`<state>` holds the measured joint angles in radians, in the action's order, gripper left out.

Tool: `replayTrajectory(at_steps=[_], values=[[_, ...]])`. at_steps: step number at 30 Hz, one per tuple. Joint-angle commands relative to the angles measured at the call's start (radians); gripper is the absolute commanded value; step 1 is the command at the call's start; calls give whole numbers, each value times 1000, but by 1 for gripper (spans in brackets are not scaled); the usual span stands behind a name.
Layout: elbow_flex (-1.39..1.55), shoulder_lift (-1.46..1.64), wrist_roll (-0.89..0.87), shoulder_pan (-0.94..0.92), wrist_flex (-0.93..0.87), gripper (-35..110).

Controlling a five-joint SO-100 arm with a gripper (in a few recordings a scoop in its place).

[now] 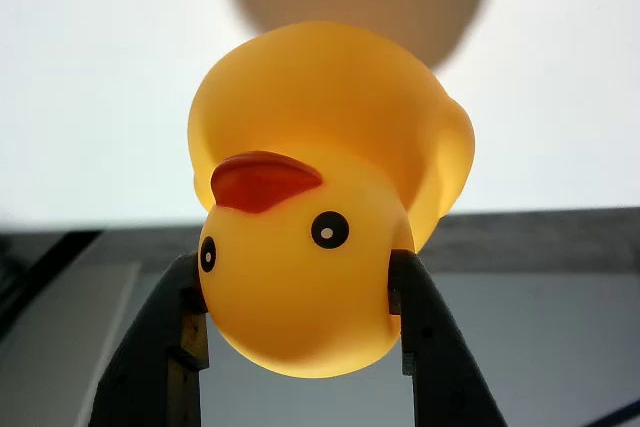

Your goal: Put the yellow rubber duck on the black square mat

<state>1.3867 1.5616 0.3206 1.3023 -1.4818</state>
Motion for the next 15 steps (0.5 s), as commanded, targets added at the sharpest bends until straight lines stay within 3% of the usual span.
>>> replayTrajectory(at_steps=[1, 15], values=[[-11, 133, 23, -38, -6, 14], [-264, 169, 8, -336, 8, 14]])
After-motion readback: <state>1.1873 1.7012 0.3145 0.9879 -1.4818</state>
